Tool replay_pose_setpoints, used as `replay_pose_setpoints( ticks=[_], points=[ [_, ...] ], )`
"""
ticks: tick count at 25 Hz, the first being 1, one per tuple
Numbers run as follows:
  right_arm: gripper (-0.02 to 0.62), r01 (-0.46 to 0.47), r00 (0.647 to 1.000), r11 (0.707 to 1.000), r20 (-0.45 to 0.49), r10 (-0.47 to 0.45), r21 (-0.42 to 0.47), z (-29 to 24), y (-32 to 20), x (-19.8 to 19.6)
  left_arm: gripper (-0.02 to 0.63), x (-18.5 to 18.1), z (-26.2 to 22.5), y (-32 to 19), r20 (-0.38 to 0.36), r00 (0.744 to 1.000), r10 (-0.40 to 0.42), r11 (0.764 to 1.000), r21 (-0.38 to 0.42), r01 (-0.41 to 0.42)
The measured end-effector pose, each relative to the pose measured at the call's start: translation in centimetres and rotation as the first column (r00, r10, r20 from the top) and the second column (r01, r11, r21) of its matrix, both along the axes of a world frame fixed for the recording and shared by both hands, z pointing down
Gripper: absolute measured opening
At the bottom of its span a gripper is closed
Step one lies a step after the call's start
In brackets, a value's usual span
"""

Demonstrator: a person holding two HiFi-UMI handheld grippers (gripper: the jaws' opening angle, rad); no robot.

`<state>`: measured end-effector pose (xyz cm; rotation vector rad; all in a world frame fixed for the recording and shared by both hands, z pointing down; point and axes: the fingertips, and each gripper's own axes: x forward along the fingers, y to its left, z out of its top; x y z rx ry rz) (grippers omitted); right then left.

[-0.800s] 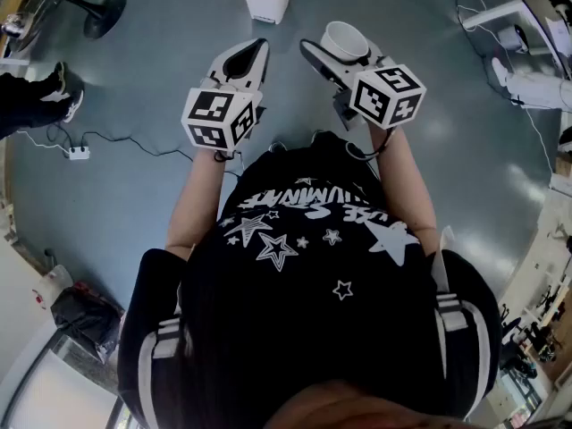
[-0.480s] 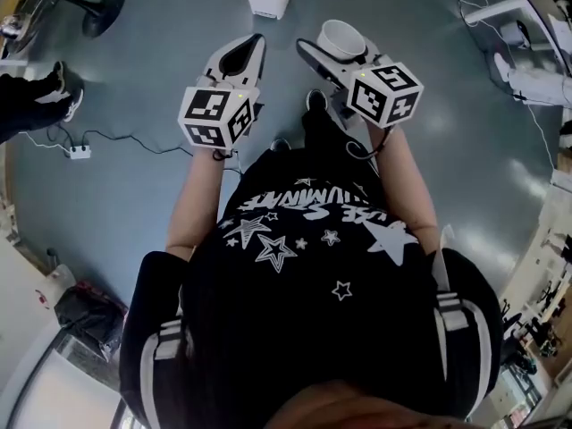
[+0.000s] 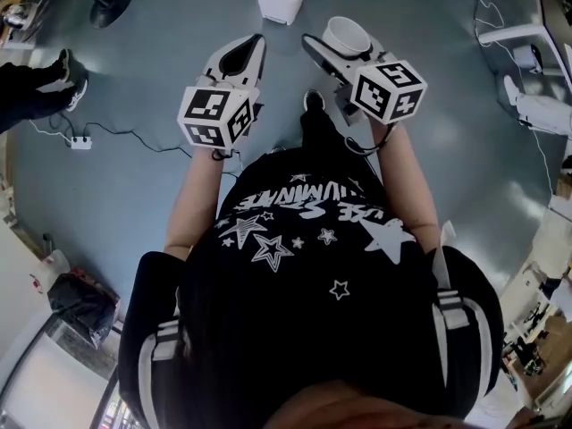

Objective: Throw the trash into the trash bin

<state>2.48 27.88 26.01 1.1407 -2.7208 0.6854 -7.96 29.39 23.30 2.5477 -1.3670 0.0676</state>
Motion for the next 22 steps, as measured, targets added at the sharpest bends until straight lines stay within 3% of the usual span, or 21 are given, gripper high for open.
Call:
replay_pose_setpoints(
  ticks=[12, 22],
  points=[
    [0.336, 0.06, 0.998, 0.998, 0.012, -0.059, -0.032, 0.7, -12.5, 4.8, 0.011, 4.0, 0.5, -11.2, 0.035, 0.996, -0.079, 0.996, -0.047, 0.08],
    [0.336, 0.114, 0.993, 0.992, 0.03, -0.113, -0.052, 1.9, -19.1, 6.6, 0.011, 5.1, 1.0, -17.7, 0.056, 0.985, -0.165, 0.984, -0.057, 0.168]
  ],
)
